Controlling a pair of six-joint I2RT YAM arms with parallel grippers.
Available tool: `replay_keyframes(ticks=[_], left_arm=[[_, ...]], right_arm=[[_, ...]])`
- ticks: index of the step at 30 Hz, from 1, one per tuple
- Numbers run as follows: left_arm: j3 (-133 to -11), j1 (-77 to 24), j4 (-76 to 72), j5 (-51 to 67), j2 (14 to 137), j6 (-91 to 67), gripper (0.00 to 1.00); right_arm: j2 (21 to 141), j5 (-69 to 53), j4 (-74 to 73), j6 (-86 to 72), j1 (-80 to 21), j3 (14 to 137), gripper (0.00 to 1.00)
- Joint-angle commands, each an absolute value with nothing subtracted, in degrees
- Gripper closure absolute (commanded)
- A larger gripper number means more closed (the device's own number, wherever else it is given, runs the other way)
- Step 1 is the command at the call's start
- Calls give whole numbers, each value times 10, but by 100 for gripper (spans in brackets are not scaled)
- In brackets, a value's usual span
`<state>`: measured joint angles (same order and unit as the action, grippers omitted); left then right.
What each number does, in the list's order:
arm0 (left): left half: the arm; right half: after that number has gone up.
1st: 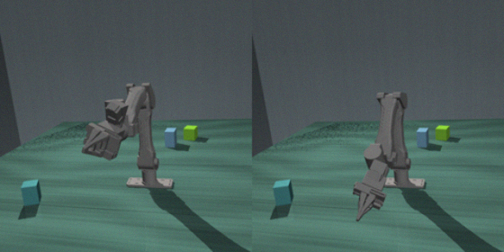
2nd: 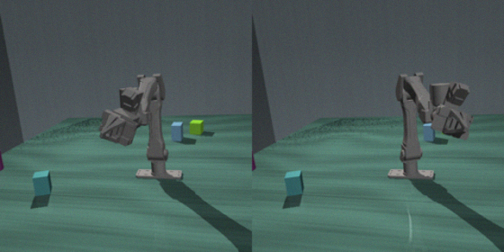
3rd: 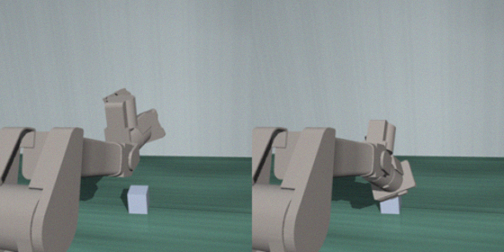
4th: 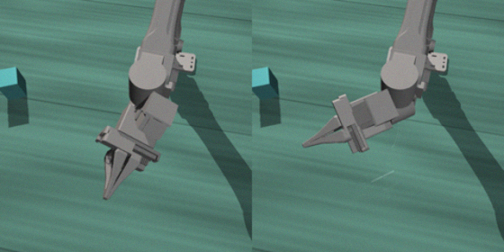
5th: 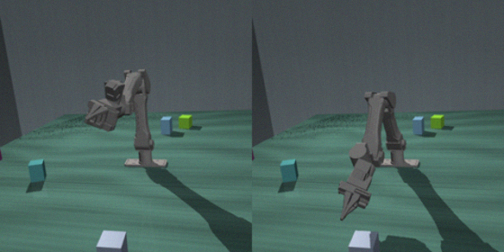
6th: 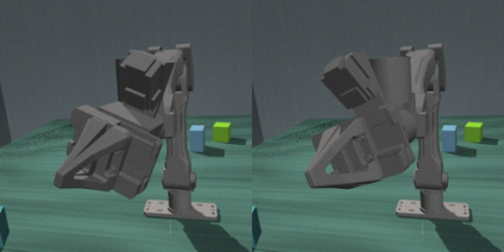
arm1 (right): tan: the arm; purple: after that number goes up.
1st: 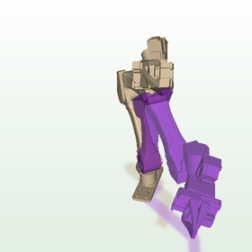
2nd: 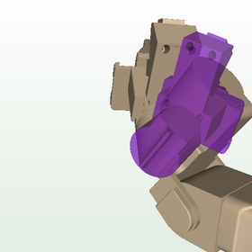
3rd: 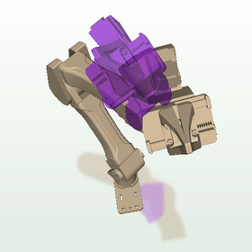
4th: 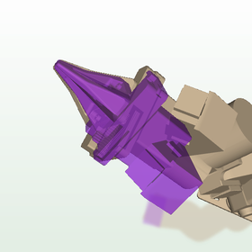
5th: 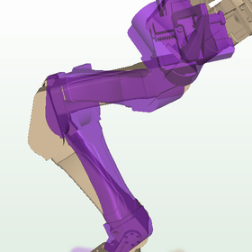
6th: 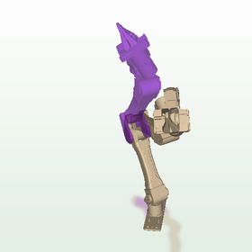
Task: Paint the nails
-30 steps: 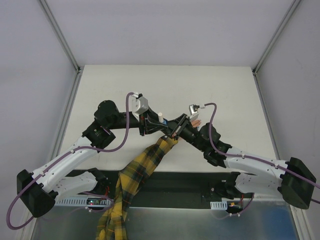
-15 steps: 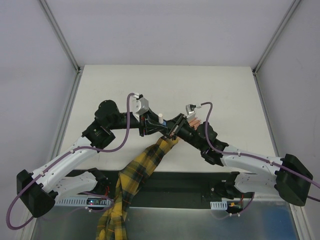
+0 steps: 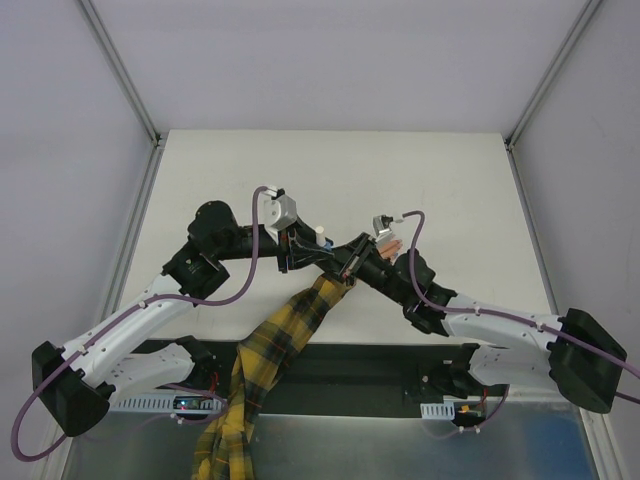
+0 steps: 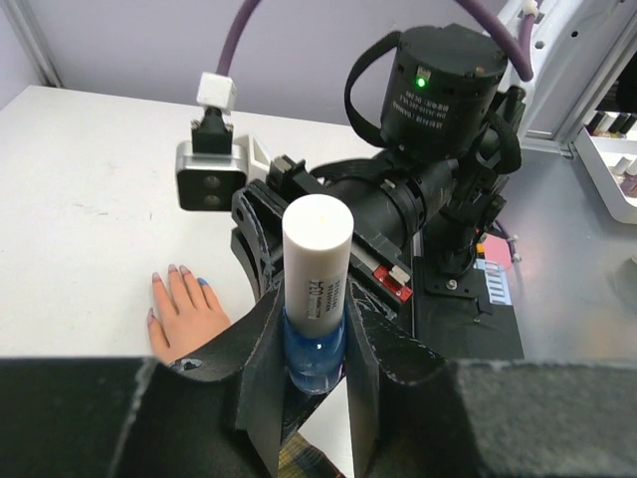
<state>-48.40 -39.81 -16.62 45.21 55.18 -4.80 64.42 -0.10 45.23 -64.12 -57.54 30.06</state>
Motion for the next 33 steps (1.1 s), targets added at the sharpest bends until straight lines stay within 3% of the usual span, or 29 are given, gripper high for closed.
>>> replay_keyframes(ticks=[1,14,27,33], left_arm=[[-497,-404,-180,445,544,-34,98],[-491,-404,-176,448,549,-33,96],[-496,-404,-177,444,545,-32,94],[-494,-403,-175,447,548,-32,92]], right_arm=[[641,18,483,-674,-572,282,88],[655,-27,567,-647,-572,367,87],[674,-7,546,-704,-570,285,88],[680,-28,558,-692,-570,335,88]])
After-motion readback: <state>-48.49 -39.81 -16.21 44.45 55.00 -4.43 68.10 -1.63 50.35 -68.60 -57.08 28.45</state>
